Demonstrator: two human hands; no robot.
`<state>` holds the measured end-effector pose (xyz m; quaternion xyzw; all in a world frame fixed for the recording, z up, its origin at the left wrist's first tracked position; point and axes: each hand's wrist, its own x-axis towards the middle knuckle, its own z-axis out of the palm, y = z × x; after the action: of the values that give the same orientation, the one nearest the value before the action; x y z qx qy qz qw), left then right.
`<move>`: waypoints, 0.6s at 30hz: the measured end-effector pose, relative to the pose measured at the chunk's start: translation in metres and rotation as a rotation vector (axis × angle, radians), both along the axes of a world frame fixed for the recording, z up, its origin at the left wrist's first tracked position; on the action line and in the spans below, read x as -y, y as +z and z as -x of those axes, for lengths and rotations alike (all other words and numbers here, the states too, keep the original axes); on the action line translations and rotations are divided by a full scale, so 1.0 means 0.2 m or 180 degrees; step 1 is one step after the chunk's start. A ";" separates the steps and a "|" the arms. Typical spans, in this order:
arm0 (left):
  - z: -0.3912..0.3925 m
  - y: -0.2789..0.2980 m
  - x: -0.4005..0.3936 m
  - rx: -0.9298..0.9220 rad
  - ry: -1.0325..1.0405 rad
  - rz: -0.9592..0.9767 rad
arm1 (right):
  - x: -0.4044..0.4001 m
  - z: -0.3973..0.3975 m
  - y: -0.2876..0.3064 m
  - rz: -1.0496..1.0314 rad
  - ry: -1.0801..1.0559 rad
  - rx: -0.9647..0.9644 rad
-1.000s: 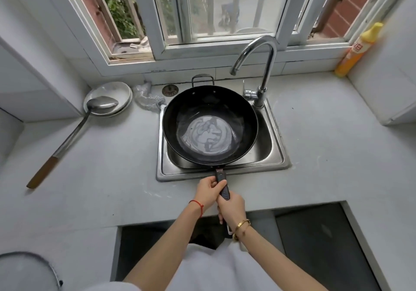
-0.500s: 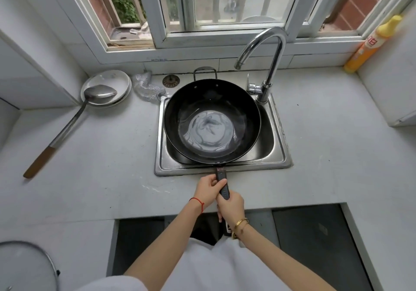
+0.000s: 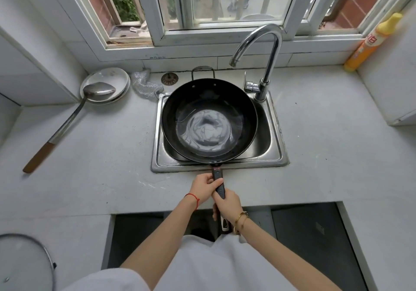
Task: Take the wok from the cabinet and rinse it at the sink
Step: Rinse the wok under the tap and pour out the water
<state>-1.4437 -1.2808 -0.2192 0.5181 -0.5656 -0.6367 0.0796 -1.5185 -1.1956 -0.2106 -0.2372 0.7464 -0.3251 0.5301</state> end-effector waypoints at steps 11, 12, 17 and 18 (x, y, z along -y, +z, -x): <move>-0.02 -0.01 0.00 -0.0091 0.0018 -0.0081 | 0.08 0.42 0.02 0.0434 -0.0236 -0.1016; -0.02 -0.01 0.00 -0.0067 0.0019 -0.0095 | 0.13 0.48 0.02 0.0514 -0.0319 -0.1108; 0.00 -0.02 0.01 0.0129 -0.0036 -0.0078 | 0.44 0.70 0.13 0.1025 -0.0577 -0.1286; 0.00 -0.02 0.00 0.0167 -0.0037 -0.0073 | 0.51 0.74 0.16 0.1113 -0.0591 -0.1332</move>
<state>-1.4440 -1.2815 -0.2231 0.5322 -0.5632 -0.6297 0.0551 -1.6669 -1.2969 -0.1779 -0.3175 0.7907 -0.4400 0.2836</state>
